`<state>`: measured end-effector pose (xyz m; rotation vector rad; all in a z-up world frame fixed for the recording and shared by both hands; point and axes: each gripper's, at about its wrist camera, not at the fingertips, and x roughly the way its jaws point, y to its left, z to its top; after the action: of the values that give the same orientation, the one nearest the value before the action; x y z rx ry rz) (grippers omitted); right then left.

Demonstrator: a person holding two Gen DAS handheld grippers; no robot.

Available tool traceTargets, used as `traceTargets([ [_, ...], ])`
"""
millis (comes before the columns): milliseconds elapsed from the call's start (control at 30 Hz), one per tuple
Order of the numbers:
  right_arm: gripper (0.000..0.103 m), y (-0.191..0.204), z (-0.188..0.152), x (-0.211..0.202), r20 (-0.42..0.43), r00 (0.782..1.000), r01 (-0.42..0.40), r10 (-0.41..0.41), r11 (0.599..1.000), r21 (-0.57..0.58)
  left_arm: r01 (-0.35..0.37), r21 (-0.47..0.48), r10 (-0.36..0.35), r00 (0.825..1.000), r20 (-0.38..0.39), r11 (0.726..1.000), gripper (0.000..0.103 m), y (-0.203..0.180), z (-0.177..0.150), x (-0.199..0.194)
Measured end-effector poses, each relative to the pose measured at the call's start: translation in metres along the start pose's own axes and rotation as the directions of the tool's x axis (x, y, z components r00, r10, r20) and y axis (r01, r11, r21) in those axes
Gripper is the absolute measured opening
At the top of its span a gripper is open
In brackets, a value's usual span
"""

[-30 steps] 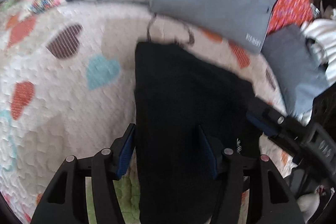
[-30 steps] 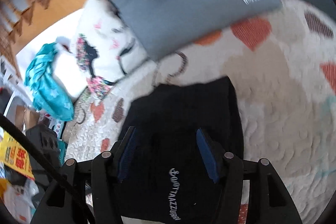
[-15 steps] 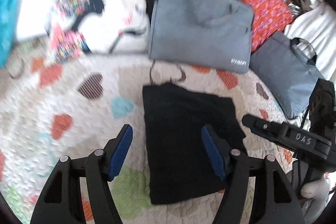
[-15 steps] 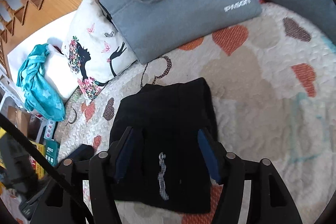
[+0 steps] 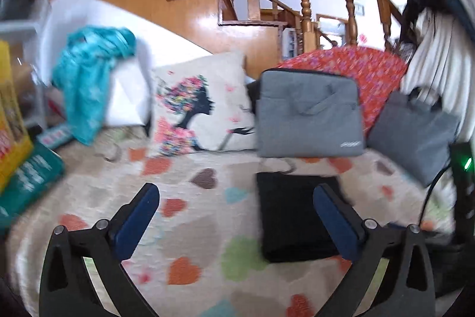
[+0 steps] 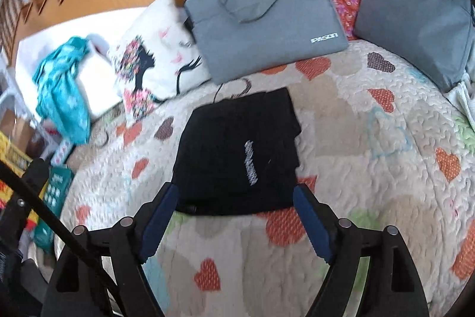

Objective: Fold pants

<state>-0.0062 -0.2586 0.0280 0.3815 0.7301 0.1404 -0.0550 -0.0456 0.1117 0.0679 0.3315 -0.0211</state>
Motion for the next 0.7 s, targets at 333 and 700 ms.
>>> traceTargets([
  [333,0.088,0.008,-0.018,0.032,-0.076,0.997,0.004,-0.007,0.999,-0.042,0.056,0.024,-0.05,0.982,-0.181,0.998,0.103,-0.008,-0.016,0.028],
  [700,0.088,0.002,-0.03,0.058,-0.165,0.986,-0.011,0.008,1.0,-0.014,0.074,-0.106,-0.11,0.914,-0.391,0.992,0.103,-0.002,-0.038,0.071],
])
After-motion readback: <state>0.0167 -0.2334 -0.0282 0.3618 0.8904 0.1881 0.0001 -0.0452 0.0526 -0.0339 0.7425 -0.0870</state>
